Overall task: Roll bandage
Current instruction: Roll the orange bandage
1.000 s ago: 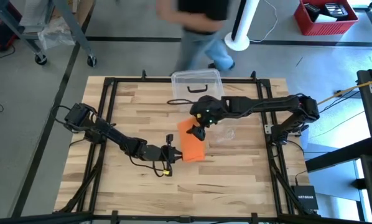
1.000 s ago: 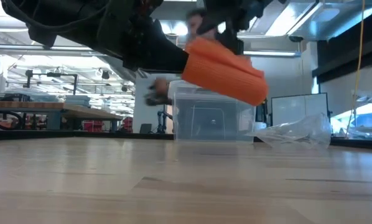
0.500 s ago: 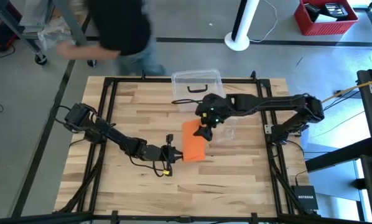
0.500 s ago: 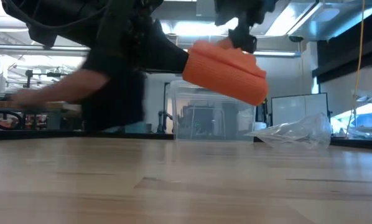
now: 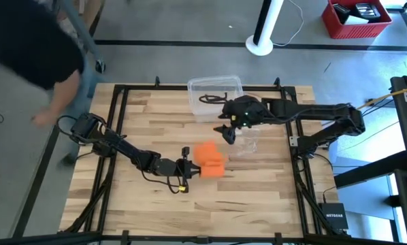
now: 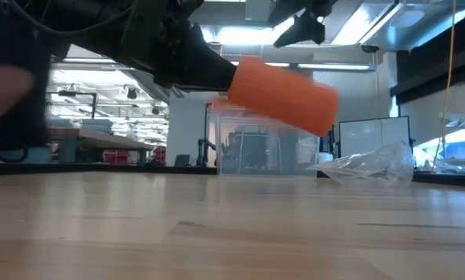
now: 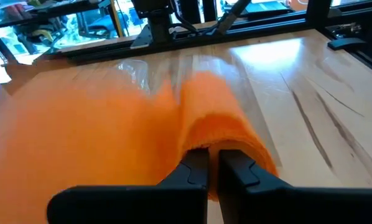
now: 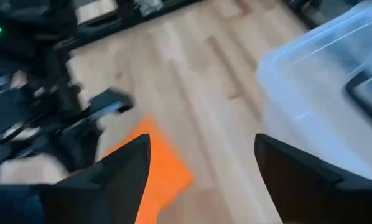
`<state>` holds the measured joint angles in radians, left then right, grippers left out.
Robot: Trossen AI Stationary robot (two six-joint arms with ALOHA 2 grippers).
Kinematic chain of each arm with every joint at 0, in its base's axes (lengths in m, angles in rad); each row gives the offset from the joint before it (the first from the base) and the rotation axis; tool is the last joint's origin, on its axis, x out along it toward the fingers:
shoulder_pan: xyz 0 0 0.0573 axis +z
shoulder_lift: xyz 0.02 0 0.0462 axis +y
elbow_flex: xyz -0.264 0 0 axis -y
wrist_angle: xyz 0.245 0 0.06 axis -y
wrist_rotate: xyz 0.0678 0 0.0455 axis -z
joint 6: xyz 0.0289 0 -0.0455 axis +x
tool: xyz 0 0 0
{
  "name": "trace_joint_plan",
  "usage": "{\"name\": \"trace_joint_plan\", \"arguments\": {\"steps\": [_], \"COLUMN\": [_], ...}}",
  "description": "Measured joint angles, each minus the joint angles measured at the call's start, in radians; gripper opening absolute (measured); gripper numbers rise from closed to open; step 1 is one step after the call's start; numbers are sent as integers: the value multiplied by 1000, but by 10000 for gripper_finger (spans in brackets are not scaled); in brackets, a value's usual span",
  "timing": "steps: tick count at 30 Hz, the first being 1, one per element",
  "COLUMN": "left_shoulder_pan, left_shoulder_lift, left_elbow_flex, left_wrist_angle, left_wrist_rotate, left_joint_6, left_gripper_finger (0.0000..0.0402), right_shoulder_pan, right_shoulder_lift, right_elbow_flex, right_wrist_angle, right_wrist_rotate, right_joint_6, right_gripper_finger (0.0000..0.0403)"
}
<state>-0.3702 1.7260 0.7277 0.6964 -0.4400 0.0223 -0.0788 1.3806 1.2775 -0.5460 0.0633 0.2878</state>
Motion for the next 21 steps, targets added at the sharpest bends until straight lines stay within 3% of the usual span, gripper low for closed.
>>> {"name": "trace_joint_plan", "arguments": {"steps": [3, 8, 14, 17, 21], "left_shoulder_pan": [4, 5, 16, 30, 44], "left_shoulder_lift": [0, -3, -120, -198, -280], "left_elbow_flex": [0, 0, 12, 13, 12], "left_wrist_angle": [0, 10, 63, 61, 58], "left_wrist_rotate": [1, 0, -17, -27, -27], "left_joint_6": [-2, -23, 75, 136, 198], "left_gripper_finger": [0, 0, 0, 1, 8], "right_shoulder_pan": [1, 4, 155, 262, 371], "right_shoulder_lift": [10, -11, -128, -201, -260], "right_elbow_flex": [-17, -20, -90, -220, -420], "right_wrist_angle": [94, -31, -155, -41, 183], "right_wrist_rotate": [124, 129, 129, 151, 290], "right_joint_6": [-1, -40, -143, -191, -213], "right_gripper_finger": [289, 289, 289, 289, 289]}}
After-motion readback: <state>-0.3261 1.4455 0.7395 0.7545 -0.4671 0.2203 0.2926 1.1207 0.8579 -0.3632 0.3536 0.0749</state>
